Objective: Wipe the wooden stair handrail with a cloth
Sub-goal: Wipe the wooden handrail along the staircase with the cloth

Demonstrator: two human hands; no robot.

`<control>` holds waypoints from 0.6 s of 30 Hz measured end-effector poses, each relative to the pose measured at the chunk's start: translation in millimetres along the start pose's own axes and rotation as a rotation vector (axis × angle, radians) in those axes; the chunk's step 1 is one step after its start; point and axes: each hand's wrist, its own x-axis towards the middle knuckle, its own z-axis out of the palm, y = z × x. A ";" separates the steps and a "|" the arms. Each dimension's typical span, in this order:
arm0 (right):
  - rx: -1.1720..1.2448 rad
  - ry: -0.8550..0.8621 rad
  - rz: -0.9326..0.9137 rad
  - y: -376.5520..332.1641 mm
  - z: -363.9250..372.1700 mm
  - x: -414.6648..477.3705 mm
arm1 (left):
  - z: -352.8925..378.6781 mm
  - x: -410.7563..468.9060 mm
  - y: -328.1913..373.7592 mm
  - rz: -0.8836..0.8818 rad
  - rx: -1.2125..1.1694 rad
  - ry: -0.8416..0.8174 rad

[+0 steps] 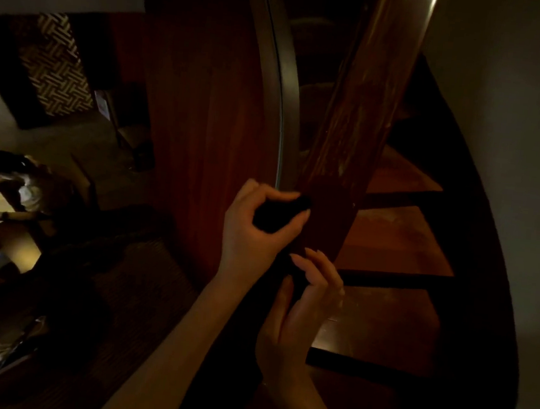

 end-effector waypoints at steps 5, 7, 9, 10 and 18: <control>0.048 0.009 -0.019 0.0 -2.4 -0.6 | 21.3 31.8 10.2 0.042 0.014 0.099; 0.069 0.019 -0.016 0.5 -2.5 0.2 | 16.1 19.4 7.4 0.022 0.020 0.079; 0.095 0.019 -0.004 1.7 -2.8 1.1 | 4.0 -5.2 1.3 -0.007 0.068 0.065; 0.116 0.013 0.002 1.8 -3.1 1.5 | -3.8 -20.1 -2.4 -0.035 0.097 0.060; 0.272 -0.069 0.002 -3.7 -11.6 5.9 | -26.6 -90.4 14.3 -0.067 0.294 0.119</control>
